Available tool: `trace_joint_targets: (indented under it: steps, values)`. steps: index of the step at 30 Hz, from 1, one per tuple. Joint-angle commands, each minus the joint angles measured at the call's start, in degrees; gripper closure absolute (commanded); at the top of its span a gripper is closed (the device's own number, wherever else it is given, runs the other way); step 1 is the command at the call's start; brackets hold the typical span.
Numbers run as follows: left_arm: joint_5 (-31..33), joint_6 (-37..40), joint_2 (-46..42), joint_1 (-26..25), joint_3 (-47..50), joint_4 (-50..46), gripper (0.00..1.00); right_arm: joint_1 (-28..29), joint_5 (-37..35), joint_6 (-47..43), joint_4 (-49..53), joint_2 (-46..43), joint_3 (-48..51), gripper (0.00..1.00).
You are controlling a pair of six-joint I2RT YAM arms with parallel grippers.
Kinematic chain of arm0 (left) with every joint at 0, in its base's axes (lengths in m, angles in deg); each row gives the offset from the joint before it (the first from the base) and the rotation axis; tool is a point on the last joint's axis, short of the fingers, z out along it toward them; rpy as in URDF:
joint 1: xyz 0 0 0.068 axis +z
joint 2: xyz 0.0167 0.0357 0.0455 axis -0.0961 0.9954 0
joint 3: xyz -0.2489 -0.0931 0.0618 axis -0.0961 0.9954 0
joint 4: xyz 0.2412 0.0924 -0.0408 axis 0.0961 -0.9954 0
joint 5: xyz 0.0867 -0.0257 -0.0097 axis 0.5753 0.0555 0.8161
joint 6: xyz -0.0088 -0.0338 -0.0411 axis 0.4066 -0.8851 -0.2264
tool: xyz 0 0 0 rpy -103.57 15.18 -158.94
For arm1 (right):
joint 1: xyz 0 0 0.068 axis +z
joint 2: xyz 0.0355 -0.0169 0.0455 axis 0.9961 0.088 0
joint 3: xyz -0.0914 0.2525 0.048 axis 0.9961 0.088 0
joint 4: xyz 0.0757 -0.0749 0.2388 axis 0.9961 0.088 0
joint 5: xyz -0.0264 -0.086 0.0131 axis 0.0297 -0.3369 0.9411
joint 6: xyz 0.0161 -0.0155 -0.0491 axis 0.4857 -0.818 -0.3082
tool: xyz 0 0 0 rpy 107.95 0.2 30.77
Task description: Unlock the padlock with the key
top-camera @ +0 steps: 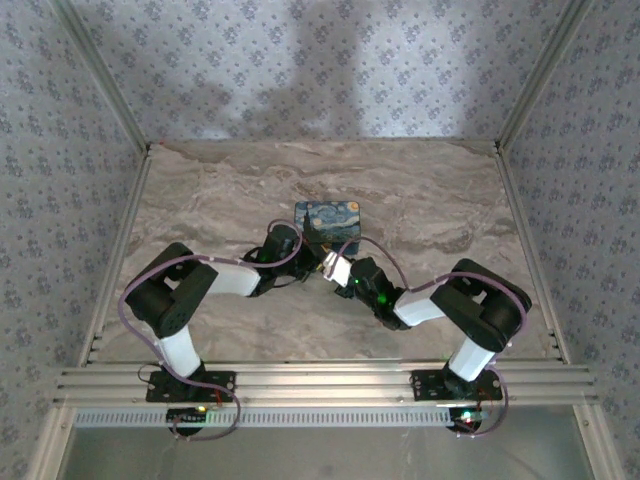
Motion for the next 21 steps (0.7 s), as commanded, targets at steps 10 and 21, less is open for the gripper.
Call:
trace_joint_targets:
  steps: [10,21]
  values:
    - [-1.6,-1.1,-0.7,-0.3,0.8,0.6,1.00,-1.2,-0.9,4.3,-1.6,1.3,-1.4,0.96]
    - [-1.4,-1.3,-0.7,-0.3,1.0,0.7,1.00,-2.1,1.7,12.9,-1.4,0.2,-1.1,1.00]
